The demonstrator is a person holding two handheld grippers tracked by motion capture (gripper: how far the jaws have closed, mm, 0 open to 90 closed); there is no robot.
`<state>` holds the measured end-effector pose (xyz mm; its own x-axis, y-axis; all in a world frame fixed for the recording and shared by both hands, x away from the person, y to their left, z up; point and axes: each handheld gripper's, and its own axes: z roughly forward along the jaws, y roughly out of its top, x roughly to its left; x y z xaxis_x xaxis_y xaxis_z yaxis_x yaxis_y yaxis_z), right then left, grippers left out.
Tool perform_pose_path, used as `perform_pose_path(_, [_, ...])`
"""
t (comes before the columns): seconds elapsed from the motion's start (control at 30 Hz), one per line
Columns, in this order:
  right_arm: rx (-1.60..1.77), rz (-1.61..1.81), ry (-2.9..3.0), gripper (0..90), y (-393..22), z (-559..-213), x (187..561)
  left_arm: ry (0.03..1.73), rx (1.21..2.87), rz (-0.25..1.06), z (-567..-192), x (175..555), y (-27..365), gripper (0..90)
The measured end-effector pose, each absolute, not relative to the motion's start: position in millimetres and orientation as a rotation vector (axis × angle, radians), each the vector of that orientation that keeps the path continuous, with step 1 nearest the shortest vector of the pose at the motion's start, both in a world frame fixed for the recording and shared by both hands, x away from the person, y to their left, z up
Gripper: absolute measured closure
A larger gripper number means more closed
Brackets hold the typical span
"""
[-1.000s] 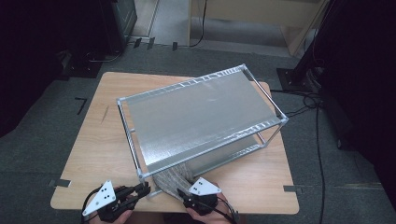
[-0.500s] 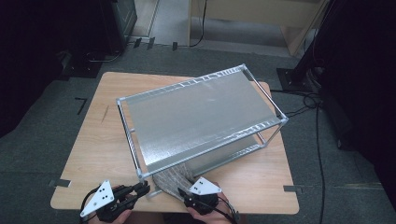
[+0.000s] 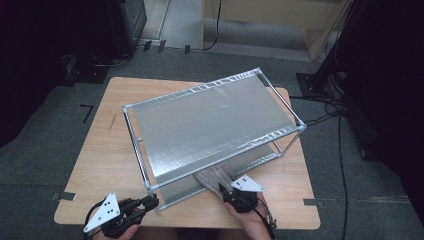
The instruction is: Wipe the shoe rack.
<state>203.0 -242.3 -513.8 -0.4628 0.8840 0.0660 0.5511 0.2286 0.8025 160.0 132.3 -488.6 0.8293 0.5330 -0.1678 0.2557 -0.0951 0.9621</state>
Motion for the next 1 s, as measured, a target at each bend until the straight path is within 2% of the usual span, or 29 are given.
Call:
perform_pose_path(0.23, [1.466, 1.032, 1.972, 60.6, -285, -515, 215, 0.613, 1.691, 0.255, -488, 160, 133, 79.2])
perform_pose_path(0.6, [1.580, 0.914, 1.802, 60.7, -332, -517, 221, 0.606, 1.689, 0.238, -489, 161, 137, 79.0])
perform_pose_path(1.0, [1.589, 0.887, 1.774, 60.3, -330, -517, 219, 0.610, 1.686, 0.242, -489, 161, 137, 79.0])
